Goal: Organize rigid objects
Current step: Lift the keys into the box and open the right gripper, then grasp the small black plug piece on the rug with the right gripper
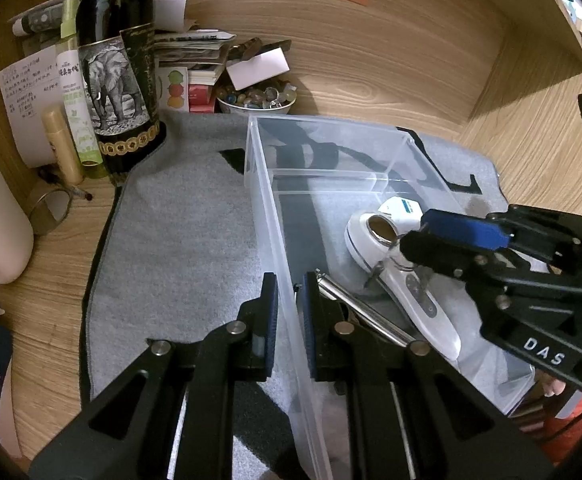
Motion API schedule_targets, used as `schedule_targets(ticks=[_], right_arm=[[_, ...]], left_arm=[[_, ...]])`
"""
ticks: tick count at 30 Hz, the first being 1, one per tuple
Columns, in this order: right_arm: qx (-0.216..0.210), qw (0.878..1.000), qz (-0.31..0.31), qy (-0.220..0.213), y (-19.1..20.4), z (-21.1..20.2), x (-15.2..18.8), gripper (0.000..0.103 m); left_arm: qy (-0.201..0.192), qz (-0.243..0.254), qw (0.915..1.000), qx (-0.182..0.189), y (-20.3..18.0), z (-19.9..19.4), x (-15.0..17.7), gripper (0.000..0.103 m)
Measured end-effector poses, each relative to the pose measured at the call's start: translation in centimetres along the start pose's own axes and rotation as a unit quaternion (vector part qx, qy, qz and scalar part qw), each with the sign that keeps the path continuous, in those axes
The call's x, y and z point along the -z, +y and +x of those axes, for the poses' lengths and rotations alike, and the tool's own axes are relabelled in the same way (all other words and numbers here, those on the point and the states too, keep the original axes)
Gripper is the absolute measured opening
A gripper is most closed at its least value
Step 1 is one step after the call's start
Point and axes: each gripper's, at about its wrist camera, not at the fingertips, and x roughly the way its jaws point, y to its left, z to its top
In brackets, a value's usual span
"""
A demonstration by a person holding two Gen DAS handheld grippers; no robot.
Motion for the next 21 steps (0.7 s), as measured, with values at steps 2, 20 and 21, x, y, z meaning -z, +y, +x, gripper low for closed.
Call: schedule_targets(ticks=[2,20,21], right_arm=[[-0.001,1.0,-0.003,0.006,0.1,0.1,0.0,0.022],[0.043,0.997,0.04,-0.046,-2.8,-4.4,-0.1,0.035],[0.052,0.996,0.048,-0.052,-3.4,-5.0,0.0,0.035]], left_arm=[[0.0,-0.001,1.0,0.0,0.0,0.0,0.0,0.012],[0.001,-0.006,1.0,0.005,0.2,-0.4,0.1,0.012],[0.001,-0.007,1.0,0.005,0.2,-0.3,0.1,0.012]])
